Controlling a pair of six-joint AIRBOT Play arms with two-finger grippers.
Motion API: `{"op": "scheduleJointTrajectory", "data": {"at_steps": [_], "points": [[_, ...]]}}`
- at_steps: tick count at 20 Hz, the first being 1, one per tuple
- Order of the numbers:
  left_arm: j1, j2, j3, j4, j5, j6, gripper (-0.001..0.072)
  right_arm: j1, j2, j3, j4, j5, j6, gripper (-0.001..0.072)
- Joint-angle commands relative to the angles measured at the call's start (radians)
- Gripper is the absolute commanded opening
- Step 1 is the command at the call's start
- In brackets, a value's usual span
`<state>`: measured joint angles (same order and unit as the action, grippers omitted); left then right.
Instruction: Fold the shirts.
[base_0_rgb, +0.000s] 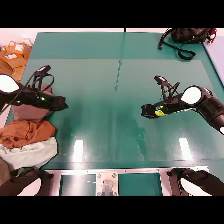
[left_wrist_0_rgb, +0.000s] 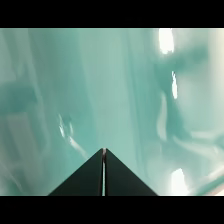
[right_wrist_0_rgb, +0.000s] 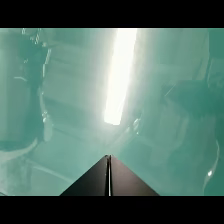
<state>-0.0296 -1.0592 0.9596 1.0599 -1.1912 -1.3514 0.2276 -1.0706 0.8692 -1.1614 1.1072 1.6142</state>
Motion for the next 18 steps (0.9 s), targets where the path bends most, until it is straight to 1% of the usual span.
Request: {"op": "scheduleJointTrajectory", "data": {"at_steps": [1, 3, 4, 5, 6, 7, 8, 12, 15, 16, 17, 18], "points": [[0.0, 0.0, 0.0, 0.141, 0.196, 0.01, 0.0023, 0.001, 0.0, 0.0, 0.002, -0.027, 0.0, 0.0016], [0.001, -0.003, 0.0, 0.327, 0.328, 0.01, 0.0024, 0.001, 0.0, 0.0, 0.002, -0.072, 0.0, 0.0016], [0.001, -0.007, -0.001, 0.435, 0.374, 0.006, 0.0054, 0.001, 0.0, 0.0, 0.002, -0.115, 0.0, 0.0016], [0.002, -0.015, -0.003, 0.564, 0.4, 0.005, 0.0504, 0.001, 0.0, 0.0, 0.002, -0.15, 0.0, 0.003], [0.019, -0.032, -0.007, 0.655, 0.439, -0.045, 0.0696, 0.001, 0.0, 0.0, 0.002, -0.182, 0.0, 0.0142], [0.053, -0.056, -0.007, 0.697, 0.447, -0.076, 0.072, 0.001, 0.0, 0.0, 0.002, -0.207, 0.0, 0.0268], [0.1, -0.089, -0.007, 0.702, 0.438, -0.083, 0.072, 0.001, 0.0, 0.0, 0.001, -0.229, 0.0, 0.0315], [0.264, -0.223, -0.007, 0.698, 0.304, -0.114, 0.072, 0.001, 0.0, 0.0, -0.001, -0.275, 0.0, 0.0315], [0.304, -0.298, -0.007, 0.694, 0.297, -0.114, 0.072, 0.0, 0.0, 0.0, -0.001, -0.285, 0.0, 0.0313], [0.303, -0.315, -0.007, 0.689, 0.297, -0.114, 0.0607, 0.0, 0.0, 0.0, -0.001, -0.285, 0.0, 0.0311], [0.303, -0.32, -0.007, 0.678, 0.291, -0.114, 0.0222, 0.0, 0.0, 0.0, -0.001, -0.284, 0.0, 0.0304], [0.299, -0.319, 0.001, 0.664, 0.272, -0.108, 0.0024, -0.001, 0.0, 0.0, -0.001, -0.283, 0.0, 0.025]]}}
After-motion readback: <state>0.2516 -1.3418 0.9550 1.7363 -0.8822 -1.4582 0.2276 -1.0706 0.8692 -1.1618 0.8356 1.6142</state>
